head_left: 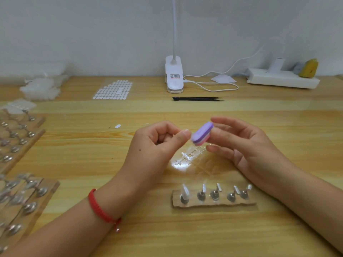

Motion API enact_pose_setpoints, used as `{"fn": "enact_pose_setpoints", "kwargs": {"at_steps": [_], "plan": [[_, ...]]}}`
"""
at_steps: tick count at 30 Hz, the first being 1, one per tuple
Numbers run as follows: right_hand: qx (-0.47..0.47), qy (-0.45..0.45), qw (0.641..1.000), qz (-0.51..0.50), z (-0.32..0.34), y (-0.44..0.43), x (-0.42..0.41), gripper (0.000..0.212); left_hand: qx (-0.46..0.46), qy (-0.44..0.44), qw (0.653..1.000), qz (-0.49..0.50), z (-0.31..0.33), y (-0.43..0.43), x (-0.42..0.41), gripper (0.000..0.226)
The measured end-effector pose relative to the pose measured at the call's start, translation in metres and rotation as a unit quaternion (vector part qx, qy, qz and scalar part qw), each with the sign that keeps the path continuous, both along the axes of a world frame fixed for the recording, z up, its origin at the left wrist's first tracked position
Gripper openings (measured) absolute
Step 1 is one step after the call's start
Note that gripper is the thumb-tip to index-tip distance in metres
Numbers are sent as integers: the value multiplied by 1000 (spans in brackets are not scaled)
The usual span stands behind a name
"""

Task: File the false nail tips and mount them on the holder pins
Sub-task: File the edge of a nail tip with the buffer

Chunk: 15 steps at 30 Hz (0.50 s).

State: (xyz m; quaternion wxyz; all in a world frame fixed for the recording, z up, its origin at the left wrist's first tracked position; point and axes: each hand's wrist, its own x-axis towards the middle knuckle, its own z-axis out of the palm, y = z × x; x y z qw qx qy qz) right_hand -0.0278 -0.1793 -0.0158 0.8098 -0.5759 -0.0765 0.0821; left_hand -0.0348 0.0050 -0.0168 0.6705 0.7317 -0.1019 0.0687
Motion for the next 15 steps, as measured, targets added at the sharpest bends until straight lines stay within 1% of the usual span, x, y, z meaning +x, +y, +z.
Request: {"fn": "enact_pose_setpoints", "kwargs": {"at_steps": [2,4,7,10,11,14,15], "plan": [[-39,-18,999,22,0,3,-3,29,-3,0,1000,3,-1,0,1,21],[-45,-19,999,23,0,4,-4,30,1,0,1000,-2,-1,0,1,22],[-7,-2,1000,3,0,1,0,28,8,2,1000,-8,0,-1,0,20],[34,11,999,-19,-2,-2,2,27,-4,4,1000,8,0,0,1,25],[24,3,1000,-12,-2,-2,1,27,-8,2,1000,15,0,0,1,26],[-45,-31,998,20,-2,3,-4,28,0,-6,1000,11,0,-1,0,25],[-38,-25,999,16,-2,3,-2,28,6,-8,1000,4,0,-2,0,24]]}}
